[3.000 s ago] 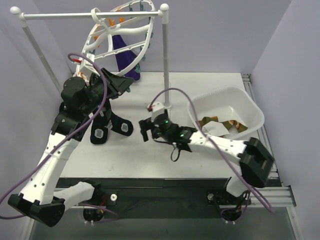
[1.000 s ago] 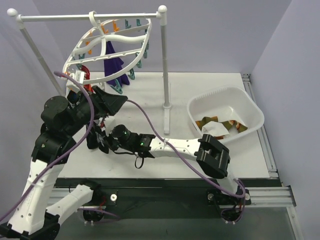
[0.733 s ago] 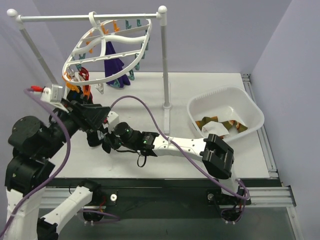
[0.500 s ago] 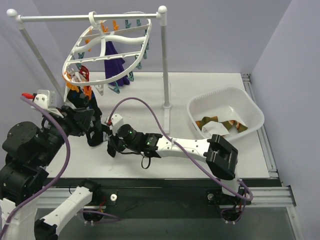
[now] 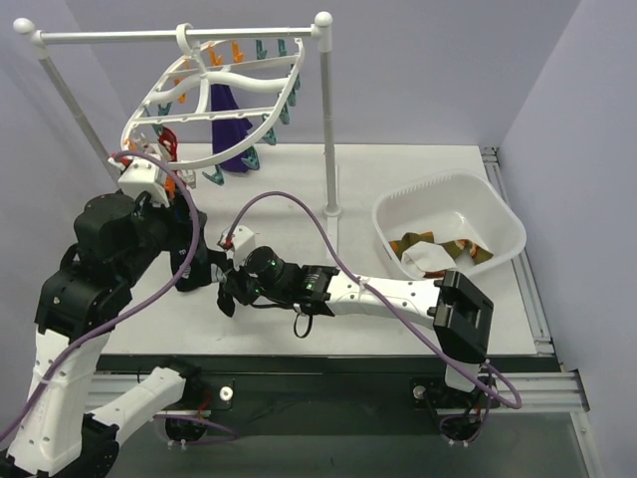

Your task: Remove the socks clipped to the hanger

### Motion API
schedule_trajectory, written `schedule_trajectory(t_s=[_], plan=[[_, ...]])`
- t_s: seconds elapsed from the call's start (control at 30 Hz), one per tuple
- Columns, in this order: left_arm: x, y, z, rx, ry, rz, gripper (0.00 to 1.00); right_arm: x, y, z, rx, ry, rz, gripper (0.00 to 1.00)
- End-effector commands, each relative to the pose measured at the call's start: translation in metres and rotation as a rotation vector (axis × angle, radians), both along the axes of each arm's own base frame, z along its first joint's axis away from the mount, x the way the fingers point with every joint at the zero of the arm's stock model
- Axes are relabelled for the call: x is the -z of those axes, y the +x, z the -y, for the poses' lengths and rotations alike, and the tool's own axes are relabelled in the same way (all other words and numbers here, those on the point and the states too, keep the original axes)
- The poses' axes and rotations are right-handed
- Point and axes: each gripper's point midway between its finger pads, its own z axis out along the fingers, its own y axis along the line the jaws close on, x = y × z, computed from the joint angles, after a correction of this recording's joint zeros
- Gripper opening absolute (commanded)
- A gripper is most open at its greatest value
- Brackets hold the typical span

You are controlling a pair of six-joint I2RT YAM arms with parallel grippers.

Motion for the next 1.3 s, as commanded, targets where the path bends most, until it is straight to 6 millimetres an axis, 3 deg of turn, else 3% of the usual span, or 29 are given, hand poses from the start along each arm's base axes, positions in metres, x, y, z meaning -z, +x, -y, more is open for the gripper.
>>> schedule_trajectory(t_s=[0.0, 0.5, 0.6, 0.7, 0.93, 1.1, 1.27], plan=[[-0.017, 0.016, -0.004, -0.040, 0.010, 0.038, 0.72, -0.031, -0.015, 0.006, -0.052, 0.054, 0.003, 0.00], [-0.031, 0.013, -0.028, -0.140, 0.065, 0.080, 0.80, -0.028, -0.030, 0.035, -0.145, 0.036, -0.046, 0.00], [-0.029, 0.017, -0.027, -0.133, 0.093, 0.063, 0.69, -0.030, -0.034, 0.043, -0.164, 0.023, -0.050, 0.00], [-0.029, 0.021, -0.024, -0.126, 0.098, 0.050, 0.67, -0.034, -0.038, 0.051, -0.201, 0.034, -0.062, 0.00], [-0.032, 0.029, -0.017, -0.105, 0.082, 0.050, 0.68, -0.045, -0.040, 0.061, -0.282, 0.063, -0.110, 0.00], [-0.026, 0.038, -0.012, -0.112, 0.057, 0.013, 0.77, -0.051, -0.046, 0.065, -0.344, 0.079, -0.130, 0.00], [-0.030, 0.045, -0.012, -0.123, 0.038, 0.026, 0.79, -0.061, -0.051, 0.073, -0.393, 0.101, -0.149, 0.00]])
